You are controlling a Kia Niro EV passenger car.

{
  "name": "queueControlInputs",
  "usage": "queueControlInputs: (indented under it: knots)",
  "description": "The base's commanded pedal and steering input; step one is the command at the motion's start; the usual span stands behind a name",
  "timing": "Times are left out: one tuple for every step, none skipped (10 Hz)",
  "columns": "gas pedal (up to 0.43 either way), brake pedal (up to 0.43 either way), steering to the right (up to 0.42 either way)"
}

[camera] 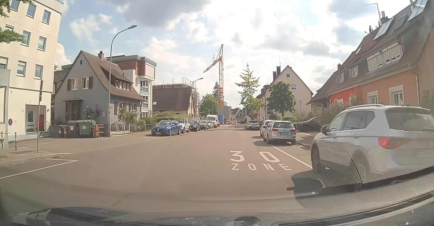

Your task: Follow the waypoints while adhering to traffic rules and regulations

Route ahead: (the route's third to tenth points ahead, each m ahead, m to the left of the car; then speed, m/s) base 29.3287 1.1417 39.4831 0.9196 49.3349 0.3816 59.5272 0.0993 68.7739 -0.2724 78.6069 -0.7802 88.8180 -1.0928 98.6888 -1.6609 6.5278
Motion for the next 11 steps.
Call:
queueControlInputs:
  knots:
    - [0.110,0.000,0.004]
    - [0.118,0.000,0.003]
    - [0.118,0.000,0.003]
    - [0.118,0.000,0.003]
    - [0.118,0.000,0.003]
    - [0.118,0.000,0.003]
    - [0.118,0.000,0.003]
    - [0.118,0.000,0.004]
    - [0.118,0.000,0.006]
    - [0.118,0.000,0.009]
    - [0.110,0.000,0.011]
